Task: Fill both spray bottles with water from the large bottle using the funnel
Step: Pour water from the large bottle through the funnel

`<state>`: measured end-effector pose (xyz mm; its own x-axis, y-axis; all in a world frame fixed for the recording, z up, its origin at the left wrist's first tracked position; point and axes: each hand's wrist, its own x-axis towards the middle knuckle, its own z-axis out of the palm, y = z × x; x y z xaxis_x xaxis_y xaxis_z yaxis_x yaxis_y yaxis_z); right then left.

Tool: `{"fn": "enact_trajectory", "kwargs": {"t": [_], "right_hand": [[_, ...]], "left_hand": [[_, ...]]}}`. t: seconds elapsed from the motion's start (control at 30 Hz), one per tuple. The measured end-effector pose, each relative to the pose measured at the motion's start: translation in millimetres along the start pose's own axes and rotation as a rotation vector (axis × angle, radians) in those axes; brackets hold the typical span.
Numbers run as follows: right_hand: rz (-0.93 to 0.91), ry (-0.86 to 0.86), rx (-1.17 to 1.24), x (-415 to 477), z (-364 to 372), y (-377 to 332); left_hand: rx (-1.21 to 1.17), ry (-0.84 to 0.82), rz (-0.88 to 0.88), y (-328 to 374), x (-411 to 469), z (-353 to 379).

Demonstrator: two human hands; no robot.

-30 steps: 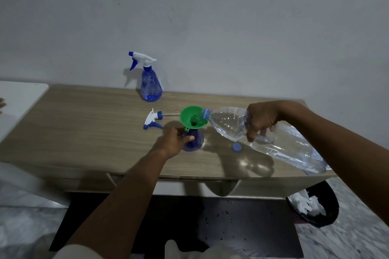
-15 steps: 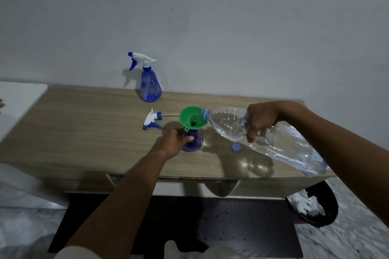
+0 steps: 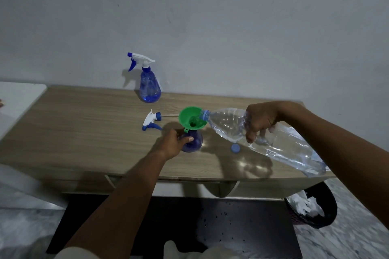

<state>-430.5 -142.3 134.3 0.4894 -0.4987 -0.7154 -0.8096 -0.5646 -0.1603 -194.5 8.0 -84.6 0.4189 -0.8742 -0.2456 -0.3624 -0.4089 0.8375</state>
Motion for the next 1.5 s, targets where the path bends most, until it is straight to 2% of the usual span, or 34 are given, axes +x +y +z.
{"fn": "enact_trajectory", "kwargs": {"t": [0.73, 1.1, 1.3, 1.5], "right_hand": [[0.004, -0.005, -0.008, -1.4, -1.5, -1.1], [-0.009, -0.013, -0.011, -1.7, -2.8, -1.2], [0.002, -0.006, -0.006, -0.9, -3.1, -0.1], [0.006, -0.012, -0.003, 0.6, -2.5, 1.5]], "left_hand": [[-0.018, -0.044, 0.011, -2.4, 4.6, -0.6], [-0.071, -0.038, 0.022, 27.6, -18.9, -5.2], [0.000, -0.048, -0.007, 1.8, -0.8, -3.6], [-0.005, -0.037, -0.014, 13.3, -9.5, -5.5]]}}
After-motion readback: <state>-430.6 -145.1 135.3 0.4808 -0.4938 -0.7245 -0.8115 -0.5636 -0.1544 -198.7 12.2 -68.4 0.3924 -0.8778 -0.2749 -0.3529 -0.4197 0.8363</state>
